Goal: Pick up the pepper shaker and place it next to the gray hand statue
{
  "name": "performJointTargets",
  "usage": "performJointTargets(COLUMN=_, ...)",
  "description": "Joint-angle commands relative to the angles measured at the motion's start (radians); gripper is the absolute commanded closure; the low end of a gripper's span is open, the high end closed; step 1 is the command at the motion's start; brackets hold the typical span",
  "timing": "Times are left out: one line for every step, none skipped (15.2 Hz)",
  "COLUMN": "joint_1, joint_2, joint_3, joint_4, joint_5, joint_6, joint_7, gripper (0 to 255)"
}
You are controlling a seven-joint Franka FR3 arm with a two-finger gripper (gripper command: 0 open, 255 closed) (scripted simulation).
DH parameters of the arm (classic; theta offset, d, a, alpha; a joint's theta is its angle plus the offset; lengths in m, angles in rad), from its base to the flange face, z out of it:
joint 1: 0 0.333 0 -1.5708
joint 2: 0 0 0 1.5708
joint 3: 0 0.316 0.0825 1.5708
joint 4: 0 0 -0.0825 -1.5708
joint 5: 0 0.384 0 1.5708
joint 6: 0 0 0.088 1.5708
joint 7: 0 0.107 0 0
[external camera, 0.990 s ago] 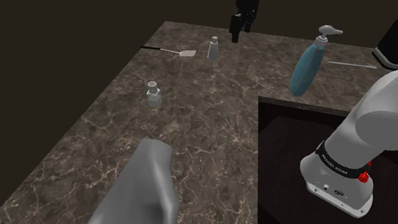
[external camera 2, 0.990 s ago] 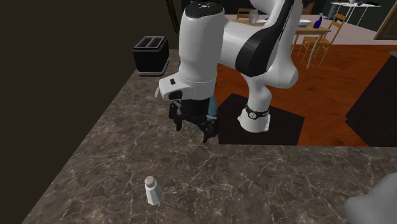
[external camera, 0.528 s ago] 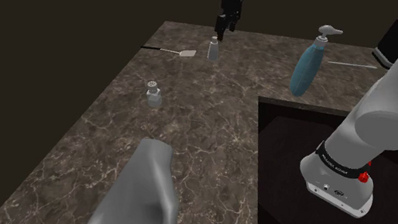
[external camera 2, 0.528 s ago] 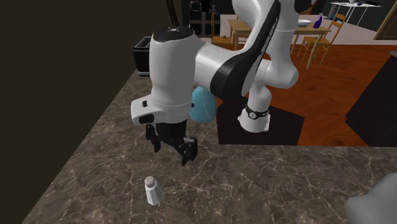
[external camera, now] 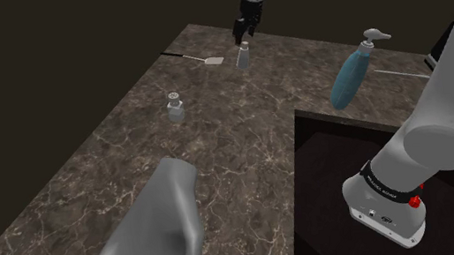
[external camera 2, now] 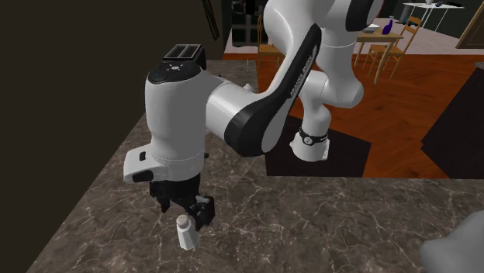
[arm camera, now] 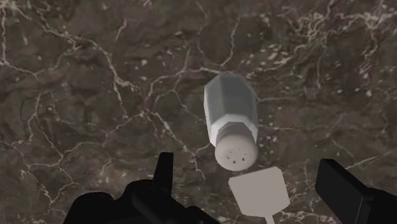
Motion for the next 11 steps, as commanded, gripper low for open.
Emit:
performJointTargets(joint_1=-0.002, joint_2=0.019, joint_3=0.001, joint_4=0.004, joint_5=0.004, joint_6=0.016, joint_7=-0.004, gripper=0)
performJointTargets(joint_1=-0.003, joint_2=0.028, joint_3=0.001, joint_4=0.003, joint_5=0.006, joint_6=0.027, joint_7=-0.005, gripper=0)
performJointTargets(joint_1=-0.004, joint_2=0.036, joint_3=0.002, joint_4=0.001, joint_5=0.008, joint_6=0.037, joint_7=-0.006, gripper=0)
performJointTargets(joint_1=-0.005, joint_2=0.045, joint_3=0.002, joint_4=0.000, joint_5=0.009, joint_6=0.047, joint_7=-0.007, gripper=0)
performJointTargets(joint_1=-0.006, joint_2=0.059, joint_3=0.003, joint_4=-0.002, joint_5=0.012, joint_6=0.063, joint_7=-0.008, gripper=0)
performJointTargets(joint_1=-0.006, joint_2=0.059, joint_3=0.003, joint_4=-0.002, joint_5=0.012, joint_6=0.063, joint_7=-0.008, gripper=0)
performJointTargets(joint_1=-0.006, joint_2=0.059, joint_3=0.003, joint_4=-0.002, joint_5=0.012, joint_6=0.063, joint_7=-0.008, gripper=0)
performJointTargets(joint_1=-0.006, joint_2=0.059, joint_3=0.003, joint_4=-0.002, joint_5=0.012, joint_6=0.063, joint_7=-0.008, gripper=0)
performJointTargets(joint_1=-0.006, joint_2=0.059, joint_3=0.003, joint_4=-0.002, joint_5=0.012, joint_6=0.063, joint_7=-0.008, gripper=0)
performJointTargets(joint_1=-0.006, joint_2=0.059, joint_3=0.003, joint_4=-0.002, joint_5=0.012, joint_6=0.063, joint_7=-0.008, gripper=0)
performJointTargets(joint_1=-0.006, joint_2=0.059, joint_3=0.003, joint_4=-0.002, joint_5=0.012, joint_6=0.063, joint_7=-0.008, gripper=0)
